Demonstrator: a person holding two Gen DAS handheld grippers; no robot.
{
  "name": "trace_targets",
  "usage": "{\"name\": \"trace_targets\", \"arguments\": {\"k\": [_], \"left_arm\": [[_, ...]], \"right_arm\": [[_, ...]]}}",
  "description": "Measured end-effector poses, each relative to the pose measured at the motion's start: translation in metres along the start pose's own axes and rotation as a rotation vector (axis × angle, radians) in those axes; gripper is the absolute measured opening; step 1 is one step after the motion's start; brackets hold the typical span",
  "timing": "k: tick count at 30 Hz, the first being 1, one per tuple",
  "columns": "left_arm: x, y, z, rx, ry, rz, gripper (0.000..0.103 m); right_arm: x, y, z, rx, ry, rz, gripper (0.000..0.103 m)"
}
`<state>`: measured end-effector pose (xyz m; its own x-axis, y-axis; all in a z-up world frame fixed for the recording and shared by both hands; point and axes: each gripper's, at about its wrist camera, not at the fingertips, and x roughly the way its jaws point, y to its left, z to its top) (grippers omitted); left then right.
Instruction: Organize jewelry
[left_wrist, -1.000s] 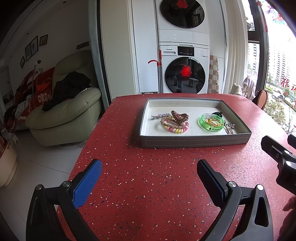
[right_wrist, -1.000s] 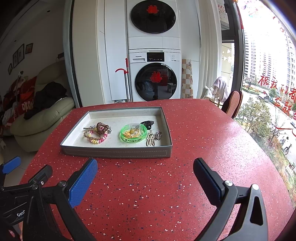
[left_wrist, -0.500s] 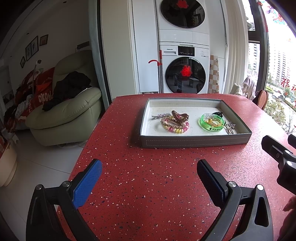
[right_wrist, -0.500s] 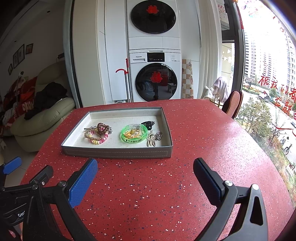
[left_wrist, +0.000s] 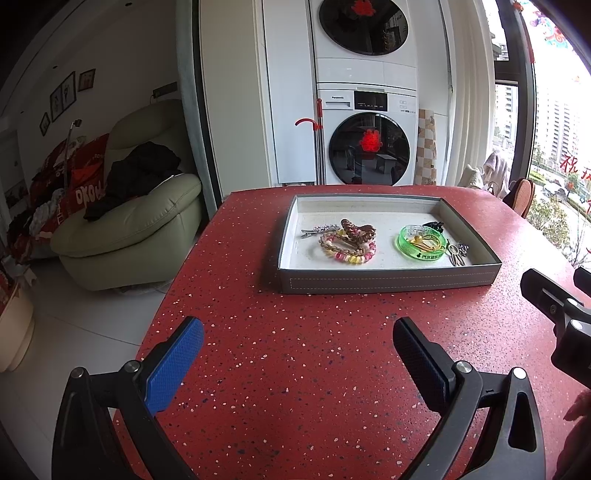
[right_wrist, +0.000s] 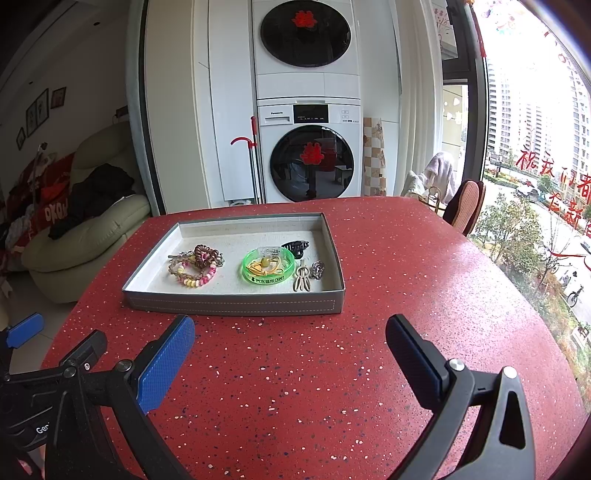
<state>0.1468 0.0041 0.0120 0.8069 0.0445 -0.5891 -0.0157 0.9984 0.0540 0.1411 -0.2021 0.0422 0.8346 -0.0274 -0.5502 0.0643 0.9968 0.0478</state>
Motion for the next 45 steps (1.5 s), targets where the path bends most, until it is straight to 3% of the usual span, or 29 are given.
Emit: {"name": "trace_targets", "arguments": {"k": [45], "left_arm": [[0.0018, 0.0012, -0.0001, -0.016, 0.024, -0.013, 0.103]], "right_arm": [[0.0007, 0.0058, -0.002, 0.0, 0.004, 0.005, 0.103]]}}
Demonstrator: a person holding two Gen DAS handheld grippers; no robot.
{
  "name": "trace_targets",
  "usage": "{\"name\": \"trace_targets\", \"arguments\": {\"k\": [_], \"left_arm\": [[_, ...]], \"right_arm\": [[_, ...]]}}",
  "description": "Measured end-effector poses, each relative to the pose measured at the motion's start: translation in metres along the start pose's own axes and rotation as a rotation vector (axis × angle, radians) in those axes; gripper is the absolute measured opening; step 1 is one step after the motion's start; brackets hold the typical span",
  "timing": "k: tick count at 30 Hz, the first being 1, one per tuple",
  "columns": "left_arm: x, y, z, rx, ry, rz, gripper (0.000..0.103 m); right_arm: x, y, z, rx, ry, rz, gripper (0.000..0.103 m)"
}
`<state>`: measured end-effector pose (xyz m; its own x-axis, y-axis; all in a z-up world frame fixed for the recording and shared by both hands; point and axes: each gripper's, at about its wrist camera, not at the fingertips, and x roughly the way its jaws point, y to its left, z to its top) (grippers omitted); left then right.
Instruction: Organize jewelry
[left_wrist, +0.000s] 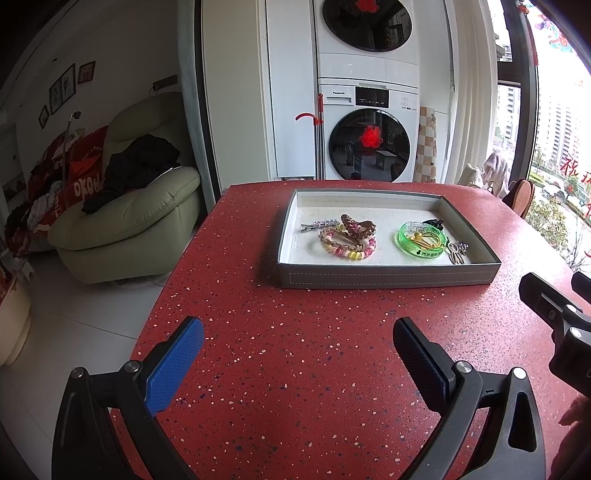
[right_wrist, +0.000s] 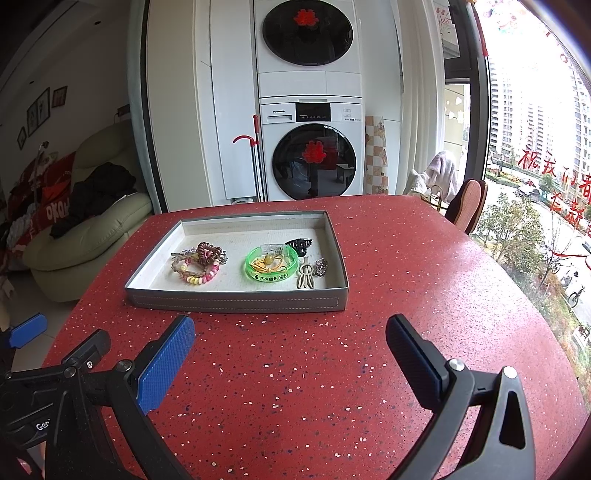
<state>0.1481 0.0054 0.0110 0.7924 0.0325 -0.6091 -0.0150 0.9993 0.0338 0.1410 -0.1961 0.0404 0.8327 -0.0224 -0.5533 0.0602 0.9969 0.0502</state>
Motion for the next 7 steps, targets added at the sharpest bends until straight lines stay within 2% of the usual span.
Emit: {"name": "trace_targets", "arguments": {"k": [7], "left_arm": [[-0.0006, 0.0004, 0.0002, 0.005, -0.001, -0.005, 0.103]], "right_arm": [[0.0001, 0.0007, 0.0, 0.0, 0.001, 0.001, 0.103]]}}
